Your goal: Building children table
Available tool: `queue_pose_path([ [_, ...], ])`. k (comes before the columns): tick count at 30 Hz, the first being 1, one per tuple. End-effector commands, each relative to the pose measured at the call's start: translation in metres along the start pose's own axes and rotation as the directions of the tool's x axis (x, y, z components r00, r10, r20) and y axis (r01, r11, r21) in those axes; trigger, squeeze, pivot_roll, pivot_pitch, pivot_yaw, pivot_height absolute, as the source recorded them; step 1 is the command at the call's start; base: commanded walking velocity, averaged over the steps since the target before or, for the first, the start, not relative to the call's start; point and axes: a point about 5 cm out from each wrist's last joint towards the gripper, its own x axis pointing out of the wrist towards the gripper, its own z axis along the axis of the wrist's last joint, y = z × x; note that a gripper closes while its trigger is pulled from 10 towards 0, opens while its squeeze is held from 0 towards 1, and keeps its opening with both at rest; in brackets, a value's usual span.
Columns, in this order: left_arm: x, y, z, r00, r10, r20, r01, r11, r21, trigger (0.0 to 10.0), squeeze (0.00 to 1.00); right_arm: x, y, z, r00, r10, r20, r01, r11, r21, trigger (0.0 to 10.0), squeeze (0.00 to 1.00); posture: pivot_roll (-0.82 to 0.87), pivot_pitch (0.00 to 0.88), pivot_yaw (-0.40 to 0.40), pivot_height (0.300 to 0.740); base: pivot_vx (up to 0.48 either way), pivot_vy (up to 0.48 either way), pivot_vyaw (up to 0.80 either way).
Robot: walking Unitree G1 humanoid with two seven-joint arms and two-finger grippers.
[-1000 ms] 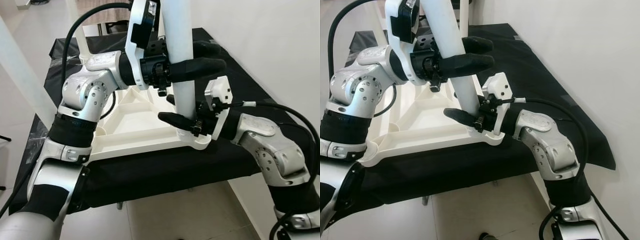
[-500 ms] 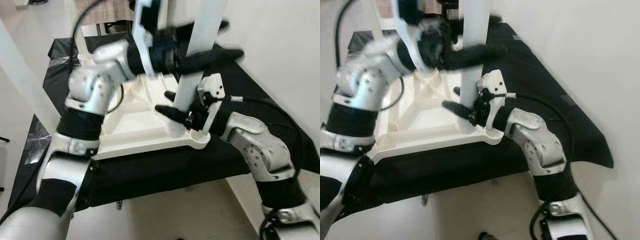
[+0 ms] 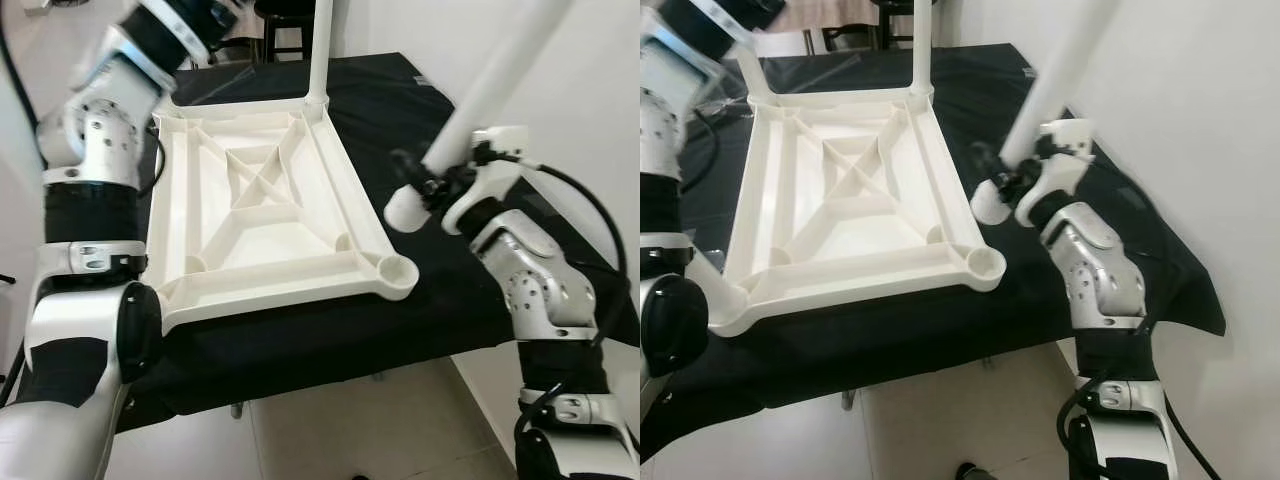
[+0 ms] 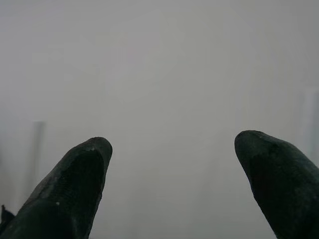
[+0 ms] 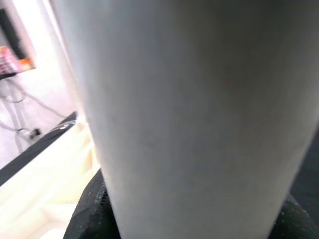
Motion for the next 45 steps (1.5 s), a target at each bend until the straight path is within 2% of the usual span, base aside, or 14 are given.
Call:
queue_pose_path([
  [1, -0.002, 0.006, 0.009, 0.999, 0.046, 0.018, -0.046, 0.998, 0.043, 10.0, 1.0, 0.001, -0.003, 0.005, 0.999, -0.03, 0.036, 0.03, 1.0, 0.003, 0.0, 0.0, 0.0, 0.147, -0.047, 0.74, 0.0, 0.0, 0.0],
  [2, -0.011, 0.016, 0.011, 0.989, 0.145, 0.034, -0.147, 0.988, 0.056, 10.0, 1.0, 0.001, -0.009, 0.004, 0.995, -0.091, 0.044, 0.09, 0.996, 0.025, 0.5, 0.0, 0.0, 0.145, -0.048, 0.74, 0.0, 0.0, 0.0],
  [3, -0.016, 0.019, 0.01, 0.982, 0.189, 0.032, -0.19, 0.979, 0.076, 10.0, 0.14, 0.001, -0.011, 0.003, 0.993, -0.108, 0.046, 0.107, 0.994, 0.025, 3.6, 0.0, 0.0, 0.145, -0.049, 0.74, 0.0, 0.0, 0.0],
  [5, -0.016, 0.019, 0.01, 0.982, 0.189, 0.032, -0.19, 0.979, 0.076, 10.0, 0.14, 0.001, -0.011, 0.003, 0.993, -0.108, 0.046, 0.107, 0.994, 0.025, 3.6, 0.0, 0.0, 0.145, -0.049, 0.74, 0.0, 0.0, 0.0],
  [6, -0.024, 0.024, 0.007, 0.967, 0.255, 0.027, -0.256, 0.961, 0.102, 10.0, 0.0, 0.001, -0.012, 0.001, 0.992, -0.121, 0.044, 0.12, 0.992, 0.029, 10.0, 0.0, 0.0, 0.143, -0.049, 0.74, 0.0, 0.0, 0.0],
  [14, -0.051, 0.035, -0.004, 0.911, 0.412, 0.024, -0.411, 0.903, 0.125, 10.0, 0.0, 0.002, -0.019, 0.0, 0.977, -0.204, 0.063, 0.203, 0.979, 0.01, 10.0, 0.0, 0.02, 0.149, -0.05, 0.74, 0.0, 0.0, 0.0],
  [27, -0.077, 0.029, -0.007, 0.897, 0.441, 0.002, -0.435, 0.884, 0.172, 10.0, 0.0, 0.001, -0.03, 0.001, 0.955, -0.284, 0.089, 0.291, 0.954, -0.075, 10.0, 0.0, 0.03, 0.156, -0.05, 0.74, 0.0, 0.0, 0.0],
  [29, -0.088, 0.009, -0.048, 0.912, 0.384, -0.142, -0.361, 0.918, 0.167, 10.0, 0.0, 0.004, -0.014, -0.003, 0.975, -0.203, 0.09, 0.212, 0.972, -0.106, 10.0, 0.0, 0.03, 0.159, -0.05, 0.74, 0.0, -0.231, 0.0],
  [32, -0.093, -0.005, -0.068, 0.919, 0.333, -0.209, -0.313, 0.941, 0.127, 10.0, 0.0, 0.005, -0.005, -0.005, 0.985, -0.149, 0.092, 0.159, 0.981, -0.113, 10.0, 0.0, 0.03, 0.161, -0.048, 0.74, 0.0, -0.464, 0.0],
  [34, -0.1, -0.038, -0.101, 0.929, 0.215, -0.303, -0.222, 0.975, 0.012, 10.0, 0.0, 0.006, 0.014, -0.01, 0.996, -0.035, 0.078, 0.045, 0.99, -0.137, 10.0, 0.0, 0.03, 0.164, -0.047, 0.74, 0.0, -0.465, 0.0],
  [35, -0.1, -0.038, -0.101, 0.929, 0.215, -0.303, -0.222, 0.975, 0.012, 10.0, 0.0, 0.006, 0.014, -0.01, 0.996, -0.035, 0.078, 0.045, 0.99, -0.137, 10.0, 0.0, 0.03, 0.164, -0.047, 0.74, 0.0, -0.465, 0.0],
  [36, -0.106, -0.061, -0.12, 0.921, 0.13, -0.366, -0.157, 0.987, -0.044, 10.0, 0.0, 0.005, 0.026, -0.014, 0.998, 0.03, 0.059, -0.021, 0.988, -0.152, 10.0, 0.0, 0.03, 0.166, -0.045, 0.74, 0.0, -0.469, 0.0],
  [44, -0.12, -0.08, -0.137, 0.9, 0.09, -0.427, -0.136, 0.988, -0.078, 10.0, 0.0, -0.001, 0.046, -0.026, 0.984, 0.18, 0.017, -0.176, 0.976, -0.129, 10.0, 0.0, 0.03, 0.168, -0.044, 0.74, 0.0, -0.174, 0.0],
  [45, -0.128, -0.083, -0.141, 0.886, 0.127, -0.445, -0.148, 0.989, -0.013, 10.0, 0.0, -0.006, 0.053, -0.03, 0.968, 0.249, -0.007, -0.247, 0.958, -0.146, 10.0, 0.0, 0.03, 0.172, -0.041, 0.74, 0.0, 0.0, 0.8],
])
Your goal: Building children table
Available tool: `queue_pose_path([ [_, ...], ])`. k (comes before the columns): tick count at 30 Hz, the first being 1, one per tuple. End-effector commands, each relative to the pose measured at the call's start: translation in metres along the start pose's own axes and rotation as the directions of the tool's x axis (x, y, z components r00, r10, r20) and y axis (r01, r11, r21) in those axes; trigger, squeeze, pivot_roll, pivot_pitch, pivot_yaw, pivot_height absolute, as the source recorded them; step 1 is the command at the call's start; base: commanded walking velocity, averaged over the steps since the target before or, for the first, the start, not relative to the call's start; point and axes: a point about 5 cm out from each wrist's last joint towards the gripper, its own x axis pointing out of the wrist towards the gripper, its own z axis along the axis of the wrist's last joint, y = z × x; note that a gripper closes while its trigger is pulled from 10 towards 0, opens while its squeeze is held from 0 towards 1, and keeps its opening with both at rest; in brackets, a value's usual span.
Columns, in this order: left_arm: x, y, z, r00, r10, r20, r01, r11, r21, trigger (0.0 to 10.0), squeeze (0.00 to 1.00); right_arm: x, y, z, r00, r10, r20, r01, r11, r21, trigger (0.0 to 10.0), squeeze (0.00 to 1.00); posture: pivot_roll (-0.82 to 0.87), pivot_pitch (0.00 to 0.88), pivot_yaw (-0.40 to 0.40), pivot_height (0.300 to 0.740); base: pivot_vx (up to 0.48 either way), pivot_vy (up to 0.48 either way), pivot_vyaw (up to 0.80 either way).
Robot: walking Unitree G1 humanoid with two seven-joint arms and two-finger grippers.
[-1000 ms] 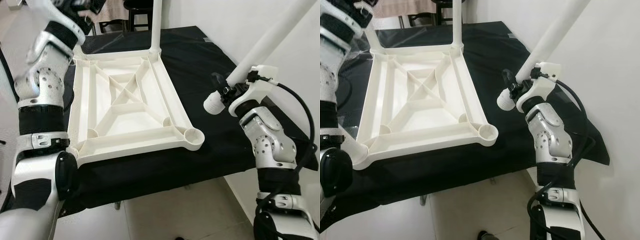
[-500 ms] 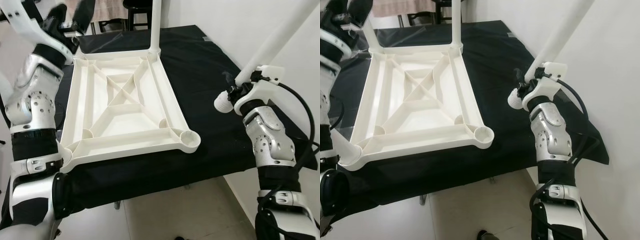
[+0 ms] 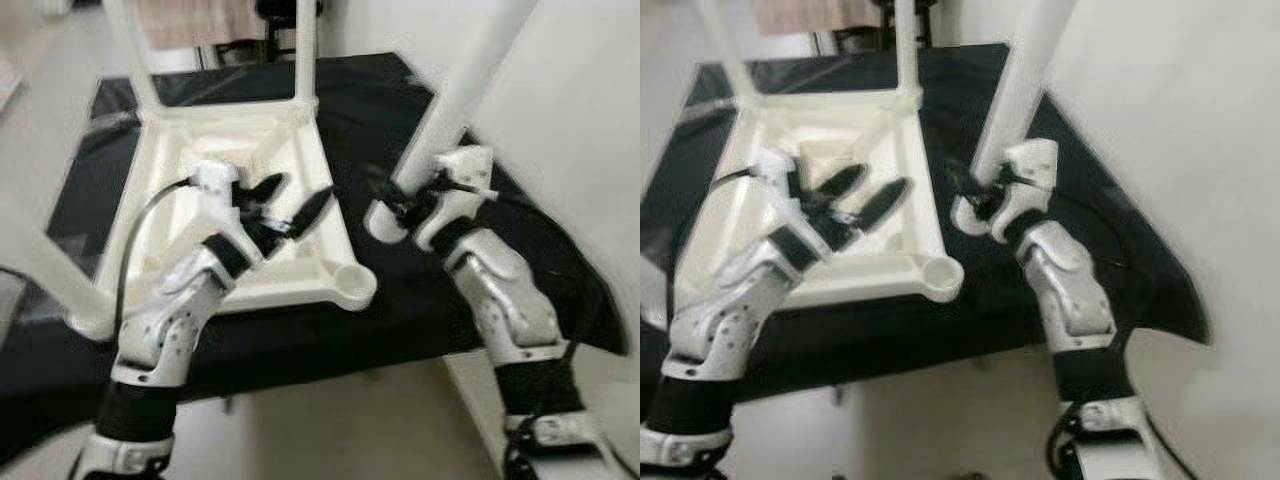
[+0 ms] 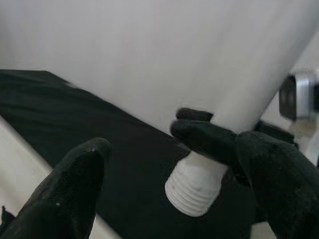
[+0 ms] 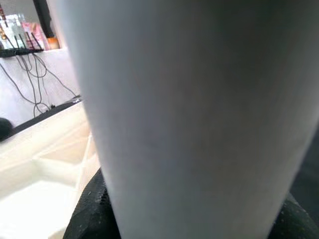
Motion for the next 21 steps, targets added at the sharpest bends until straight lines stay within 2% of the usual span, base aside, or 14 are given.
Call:
queue_pose_path([
  [1, -0.009, 0.001, -0.004, 0.999, 0.041, -0.012, -0.041, 0.998, 0.048, 10.0, 0.0, 0.001, 0.016, 0.004, 0.995, 0.102, 0.018, -0.102, 0.995, -0.017, 10.0, 0.0, 0.03, 0.172, -0.041, 0.74, 0.0, 0.0, 0.8],
  [4, -0.017, 0.0, -0.009, 0.993, 0.116, -0.016, -0.113, 0.987, 0.114, 10.0, 0.0, -0.004, 0.021, 0.002, 0.984, 0.18, 0.009, -0.18, 0.983, -0.025, 10.0, 0.0, 0.04, 0.177, -0.04, 0.74, 0.0, 0.0, 0.8],
  [7, -0.025, 0.003, -0.015, 0.974, 0.221, -0.042, -0.207, 0.955, 0.213, 10.0, 0.0, -0.008, 0.023, 0.001, 0.971, 0.239, -0.008, -0.239, 0.971, -0.027, 10.0, 0.0, 0.04, 0.184, -0.043, 0.74, 0.0, 0.0, 0.8],
  [8, -0.025, 0.003, -0.015, 0.974, 0.221, -0.042, -0.207, 0.955, 0.213, 10.0, 0.0, -0.008, 0.023, 0.001, 0.971, 0.239, -0.008, -0.239, 0.971, -0.027, 10.0, 0.0, 0.04, 0.184, -0.043, 0.74, 0.0, 0.0, 0.8],
  [12, -0.036, 0.009, -0.022, 0.937, 0.343, -0.071, -0.308, 0.903, 0.3, 10.0, 0.0, -0.012, 0.021, -0.001, 0.963, 0.27, -0.026, -0.27, 0.963, -0.02, 10.0, 0.0, 0.04, 0.191, -0.045, 0.74, 0.0, 0.0, 0.8],
  [14, -0.037, 0.01, -0.022, 0.933, 0.352, -0.071, -0.315, 0.899, 0.304, 10.0, 0.0, -0.012, 0.021, -0.001, 0.962, 0.272, -0.027, -0.273, 0.962, -0.019, 10.0, 0.0, 0.04, 0.192, -0.045, 0.74, 0.0, 0.0, 0.8],
  [18, -0.053, 0.011, -0.03, 0.912, 0.397, -0.105, -0.33, 0.861, 0.387, 10.0, 0.0, -0.01, 0.02, -0.005, 0.964, 0.264, -0.036, -0.265, 0.964, -0.005, 10.0, 0.0, 0.06, 0.217, -0.038, 0.74, 0.0, 0.0, 0.8],
  [21, -0.057, 0.01, -0.03, 0.912, 0.395, -0.113, -0.324, 0.859, 0.396, 10.0, 0.0, -0.008, 0.019, -0.006, 0.968, 0.247, -0.03, -0.248, 0.969, 0.002, 10.0, 0.0, 0.06, 0.226, -0.036, 0.74, 0.0, 0.0, 0.8],
])
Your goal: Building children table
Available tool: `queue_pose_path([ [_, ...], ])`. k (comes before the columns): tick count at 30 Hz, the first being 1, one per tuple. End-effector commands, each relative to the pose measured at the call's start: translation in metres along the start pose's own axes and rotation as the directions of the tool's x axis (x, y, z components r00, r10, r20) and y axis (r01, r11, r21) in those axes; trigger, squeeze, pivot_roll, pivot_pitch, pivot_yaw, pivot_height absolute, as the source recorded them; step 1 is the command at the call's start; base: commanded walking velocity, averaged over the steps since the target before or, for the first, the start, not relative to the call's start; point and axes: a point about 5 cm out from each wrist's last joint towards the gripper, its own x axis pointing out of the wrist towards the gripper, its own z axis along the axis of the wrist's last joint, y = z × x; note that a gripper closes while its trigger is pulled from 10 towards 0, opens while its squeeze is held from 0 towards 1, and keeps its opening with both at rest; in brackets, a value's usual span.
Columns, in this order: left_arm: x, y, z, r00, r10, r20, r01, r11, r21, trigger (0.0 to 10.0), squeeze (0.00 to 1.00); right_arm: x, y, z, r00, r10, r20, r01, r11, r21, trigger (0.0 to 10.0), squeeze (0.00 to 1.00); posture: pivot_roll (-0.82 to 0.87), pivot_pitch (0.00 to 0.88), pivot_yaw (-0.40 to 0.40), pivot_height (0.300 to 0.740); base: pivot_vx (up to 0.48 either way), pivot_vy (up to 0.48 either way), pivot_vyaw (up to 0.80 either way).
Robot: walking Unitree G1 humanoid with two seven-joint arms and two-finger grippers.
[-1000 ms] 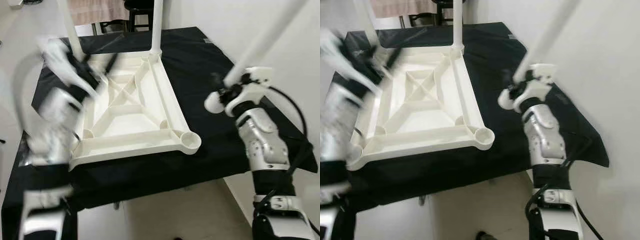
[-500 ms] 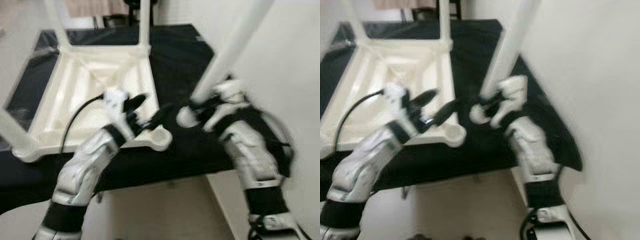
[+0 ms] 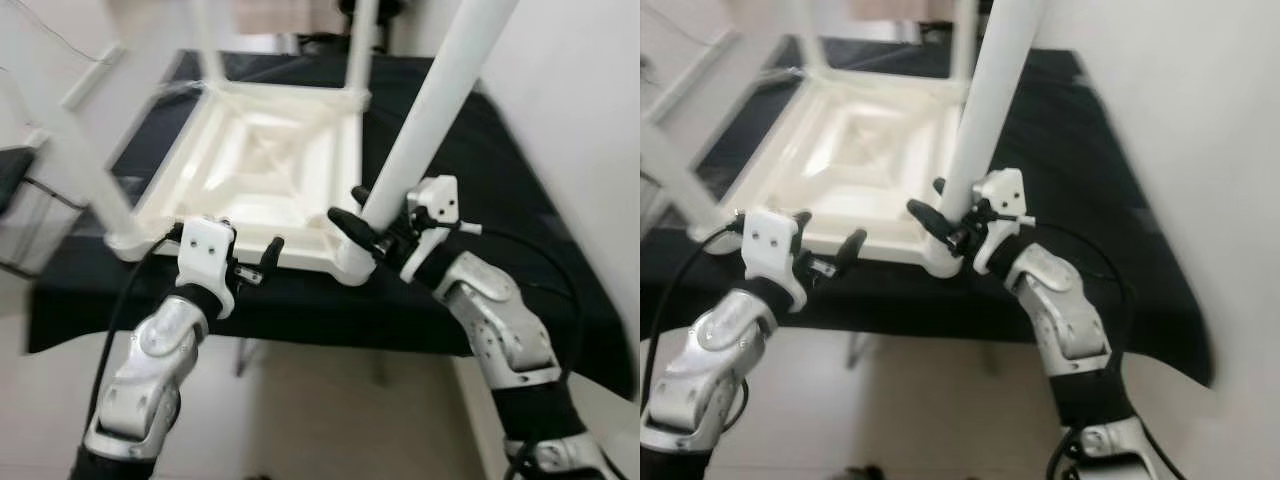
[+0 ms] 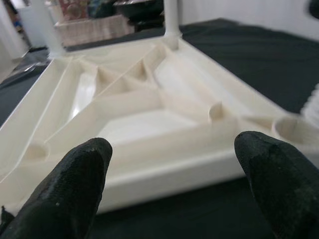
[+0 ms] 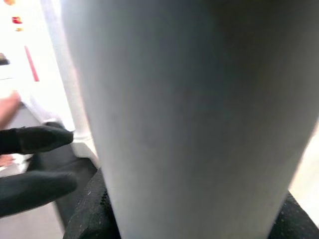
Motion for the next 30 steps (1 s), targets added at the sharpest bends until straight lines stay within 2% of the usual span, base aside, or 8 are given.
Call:
queue_pose_path([
  [1, -0.004, -0.001, 0.0, 1.0, -0.015, 0.0, 0.015, 0.999, 0.029, 10.0, 0.0, 0.002, 0.0, -0.001, 1.0, -0.008, 0.004, 0.008, 1.0, 0.012, 10.0, 0.0, 0.06, 0.226, -0.036, 0.74, 0.0, 0.0, 0.8],
  [4, -0.011, -0.005, -0.002, 0.999, -0.03, -0.013, 0.03, 0.998, 0.058, 10.0, 0.0, 0.009, -0.021, 0.001, 0.978, -0.199, 0.055, 0.196, 0.979, 0.057, 10.0, 0.0, 0.07, 0.267, -0.026, 0.74, 0.0, 0.0, 0.53],
  [8, -0.018, -0.011, -0.001, 0.999, -0.042, -0.031, 0.044, 0.997, 0.065, 10.0, 0.0, 0.013, -0.033, 0.006, 0.968, -0.238, 0.079, 0.228, 0.967, 0.117, 10.0, 0.0, 0.07, 0.287, -0.021, 0.74, 0.0, 0.0, 0.0],
  [12, -0.028, -0.017, -0.001, 0.996, -0.078, -0.052, 0.082, 0.994, 0.071, 10.0, 0.0, 0.014, -0.035, 0.021, 0.973, -0.151, 0.175, 0.125, 0.981, 0.151, 10.0, 0.0, 0.09, 0.341, -0.008, 0.74, 0.0, 0.0, 0.0],
  [16, -0.04, -0.027, 0.001, 0.989, -0.136, -0.063, 0.14, 0.988, 0.059, 10.0, 0.0, 0.009, -0.037, 0.037, 0.97, 0.043, 0.238, -0.069, 0.992, 0.102, 10.0, 0.0, 0.1, 0.375, 0.003, 0.74, 0.0, 0.0, 0.0],
  [20, -0.048, -0.035, 0.0, 0.982, -0.171, -0.077, 0.177, 0.981, 0.077, 10.0, 0.0, 0.003, -0.051, 0.051, 0.957, 0.13, 0.258, -0.149, 0.987, 0.058, 10.0, 0.0, 0.1, 0.388, 0.006, 0.74, 0.0, 0.0, 0.0],
  [22, -0.05, -0.038, 0.001, 0.979, -0.186, -0.081, 0.193, 0.977, 0.092, 10.0, 0.0, -0.001, -0.058, 0.059, 0.952, 0.168, 0.255, -0.179, 0.984, 0.022, 10.0, 0.0, 0.11, 0.393, 0.005, 0.74, 0.0, 0.0, 0.0],
  [30, -0.05, -0.038, 0.001, 0.979, -0.186, -0.081, 0.193, 0.977, 0.092, 10.0, 0.0, -0.001, -0.058, 0.059, 0.952, 0.168, 0.255, -0.179, 0.984, 0.022, 10.0, 0.0, 0.11, 0.393, 0.005, 0.74, 0.0, 0.0, 0.0],
])
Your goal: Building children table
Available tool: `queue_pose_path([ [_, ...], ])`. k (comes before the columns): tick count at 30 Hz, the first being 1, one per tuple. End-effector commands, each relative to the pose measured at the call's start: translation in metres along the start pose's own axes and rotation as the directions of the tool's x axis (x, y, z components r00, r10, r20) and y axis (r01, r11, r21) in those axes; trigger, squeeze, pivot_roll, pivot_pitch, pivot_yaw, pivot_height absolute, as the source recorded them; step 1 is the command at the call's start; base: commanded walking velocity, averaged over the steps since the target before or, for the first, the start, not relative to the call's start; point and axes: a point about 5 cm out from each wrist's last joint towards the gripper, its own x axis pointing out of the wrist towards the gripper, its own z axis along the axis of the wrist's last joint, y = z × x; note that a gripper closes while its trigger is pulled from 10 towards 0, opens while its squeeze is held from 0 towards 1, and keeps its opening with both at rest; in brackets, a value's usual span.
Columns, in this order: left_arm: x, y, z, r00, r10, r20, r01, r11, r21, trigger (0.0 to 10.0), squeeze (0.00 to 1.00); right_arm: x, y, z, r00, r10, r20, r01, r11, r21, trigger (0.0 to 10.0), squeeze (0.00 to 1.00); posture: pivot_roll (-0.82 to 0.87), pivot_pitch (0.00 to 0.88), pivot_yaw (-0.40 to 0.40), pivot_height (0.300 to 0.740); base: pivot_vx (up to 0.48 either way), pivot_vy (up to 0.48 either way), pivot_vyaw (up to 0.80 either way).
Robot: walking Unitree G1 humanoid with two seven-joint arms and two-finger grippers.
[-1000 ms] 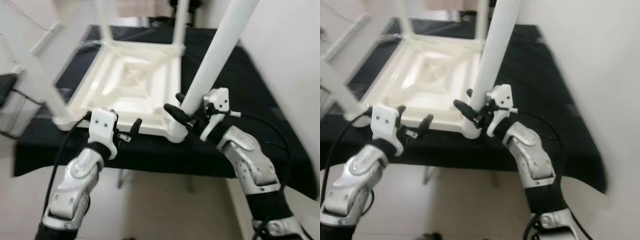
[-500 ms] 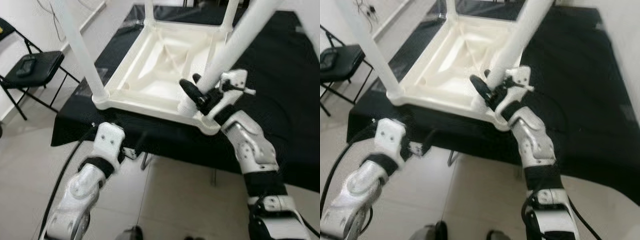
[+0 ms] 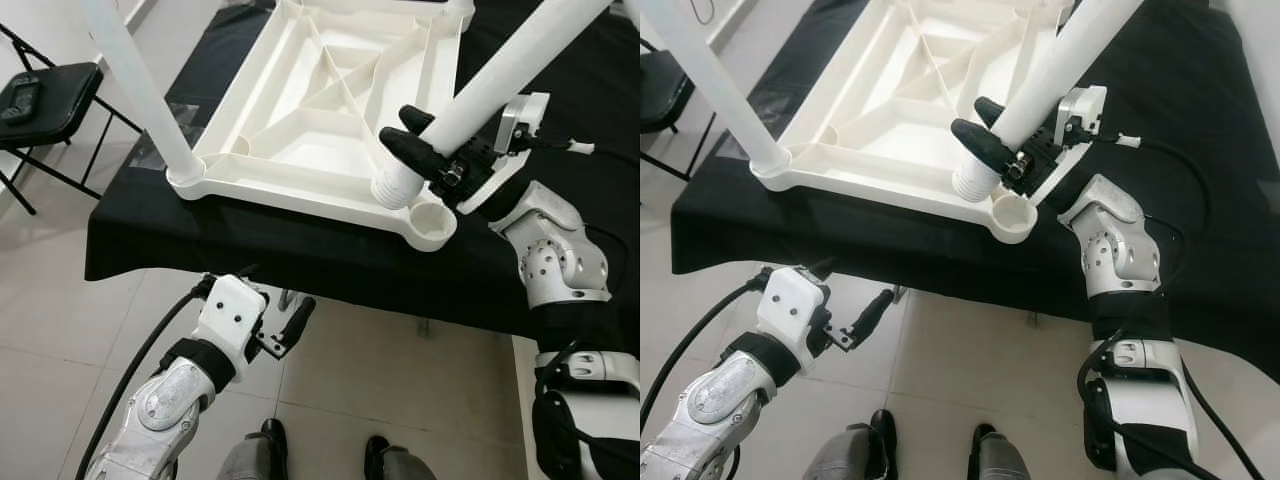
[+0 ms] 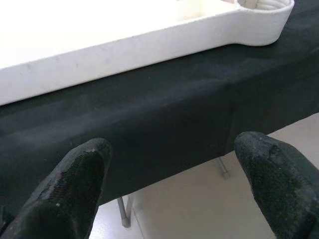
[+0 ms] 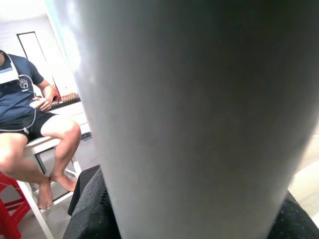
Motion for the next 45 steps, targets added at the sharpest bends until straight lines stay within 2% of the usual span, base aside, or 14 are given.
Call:
queue_pose_path([
  [1, -0.005, -0.002, 0.0, 1.0, -0.019, -0.019, 0.019, 1.0, 0.019, 10.0, 0.0, -0.001, 0.0, 0.003, 0.999, 0.03, 0.012, -0.03, 0.999, -0.014, 10.0, 0.0, 0.11, 0.393, 0.005, 0.74, 0.0, 0.0, 0.0],
  [2, -0.006, -0.005, 0.004, 0.999, -0.039, -0.002, 0.039, 0.999, 0.01, 10.0, 0.0, -0.002, -0.006, 0.007, 0.998, 0.056, -0.034, -0.058, 0.997, -0.056, 10.0, 0.0, 0.11, 0.412, 0.002, 0.74, 0.0, 0.0, 0.0],
  [4, -0.007, -0.007, 0.007, 0.998, -0.054, 0.01, 0.054, 0.999, 0.004, 10.0, 0.0, -0.003, -0.011, 0.011, 0.995, 0.072, -0.068, -0.078, 0.994, -0.083, 10.0, 0.0, 0.11, 0.414, 0.001, 0.74, 0.0, 0.0, 0.0],
  [10, -0.014, -0.013, 0.011, 0.994, -0.102, 0.024, 0.103, 0.995, -0.02, 10.0, 0.0, -0.011, -0.019, 0.019, 0.979, 0.158, -0.131, -0.169, 0.982, -0.082, 10.0, 0.0, 0.11, 0.425, -0.005, 0.74, 0.0, 0.0, 0.0],
  [12, -0.017, -0.015, 0.012, 0.993, -0.114, 0.023, 0.114, 0.993, -0.024, 10.0, 0.0, -0.015, -0.021, 0.021, 0.95, 0.246, -0.193, -0.265, 0.962, -0.074, 10.0, 0.0, 0.11, 0.431, -0.006, 0.74, 0.0, 0.0, 0.0],
  [15, -0.019, -0.017, 0.014, 0.992, -0.127, 0.025, 0.128, 0.992, -0.019, 10.0, 0.0, -0.017, -0.02, 0.022, 0.916, 0.319, -0.244, -0.343, 0.937, -0.061, 10.0, 0.0, 0.12, 0.439, -0.007, 0.74, 0.0, 0.0, 0.0],
  [16, -0.019, -0.017, 0.014, 0.992, -0.127, 0.025, 0.128, 0.992, -0.019, 10.0, 0.0, -0.017, -0.02, 0.022, 0.916, 0.319, -0.244, -0.343, 0.937, -0.061, 10.0, 0.0, 0.12, 0.439, -0.007, 0.74, 0.0, 0.0, 0.0],
  [18, -0.02, -0.019, 0.014, 0.991, -0.132, 0.021, 0.133, 0.991, -0.016, 10.0, 0.0, -0.016, -0.016, 0.02, 0.882, 0.381, -0.277, -0.407, 0.913, -0.04, 10.0, 0.0, 0.12, 0.442, -0.006, 0.74, 0.0, 0.0, 0.0],
  [27, -0.023, -0.019, 0.016, 0.99, -0.138, 0.009, 0.138, 0.99, -0.011, 10.0, 0.0, -0.015, -0.02, 0.017, 0.847, 0.417, -0.329, -0.454, 0.89, -0.038, 10.0, 0.0, 0.13, 0.453, -0.003, 0.74, 0.0, 0.0, 0.0],
  [37, -0.025, -0.017, 0.018, 0.991, -0.134, 0.001, 0.134, 0.991, 0.006, 10.0, 0.0, -0.016, -0.029, 0.026, 0.855, 0.385, -0.349, -0.431, 0.9, -0.061, 10.0, 0.0, 0.14, 0.466, 0.002, 0.74, 0.0, 0.0, 0.0],
  [45, -0.027, -0.017, 0.019, 0.99, -0.14, -0.009, 0.14, 0.99, 0.009, 10.0, 0.0, -0.021, -0.03, 0.033, 0.813, 0.435, -0.387, -0.489, 0.871, -0.048, 10.0, 0.0, 0.15, 0.473, 0.009, 0.74, 0.0, 0.0, 0.0],
])
